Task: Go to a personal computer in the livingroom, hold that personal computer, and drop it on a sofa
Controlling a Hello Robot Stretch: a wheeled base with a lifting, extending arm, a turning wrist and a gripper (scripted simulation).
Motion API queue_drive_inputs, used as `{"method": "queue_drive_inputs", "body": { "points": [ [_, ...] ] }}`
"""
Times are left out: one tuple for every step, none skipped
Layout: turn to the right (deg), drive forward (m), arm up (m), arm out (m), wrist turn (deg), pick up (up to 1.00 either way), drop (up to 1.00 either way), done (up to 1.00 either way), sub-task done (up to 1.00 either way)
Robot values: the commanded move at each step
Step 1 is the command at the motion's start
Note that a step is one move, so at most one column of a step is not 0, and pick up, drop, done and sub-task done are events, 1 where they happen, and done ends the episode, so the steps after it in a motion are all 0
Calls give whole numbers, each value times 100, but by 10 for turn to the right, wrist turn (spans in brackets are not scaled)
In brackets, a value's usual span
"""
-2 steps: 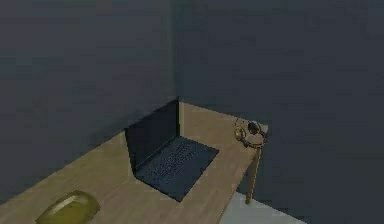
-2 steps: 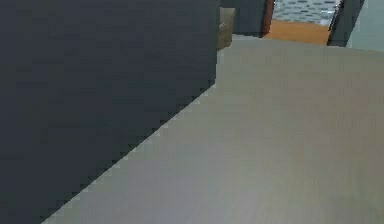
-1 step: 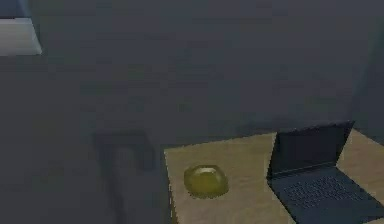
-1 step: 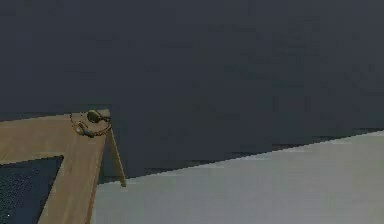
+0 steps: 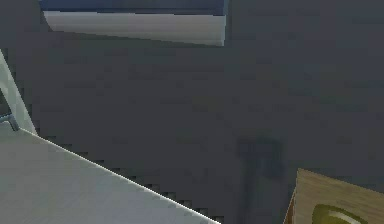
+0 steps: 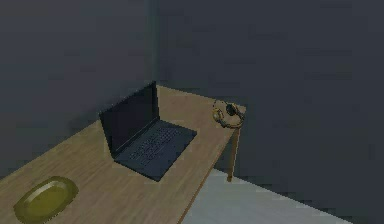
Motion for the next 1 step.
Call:
{"method": "queue_drive_inputs", "body": {
  "points": [
    [0, 0, 50, 0, 0, 0, 0, 0, 0]
  ]
}}
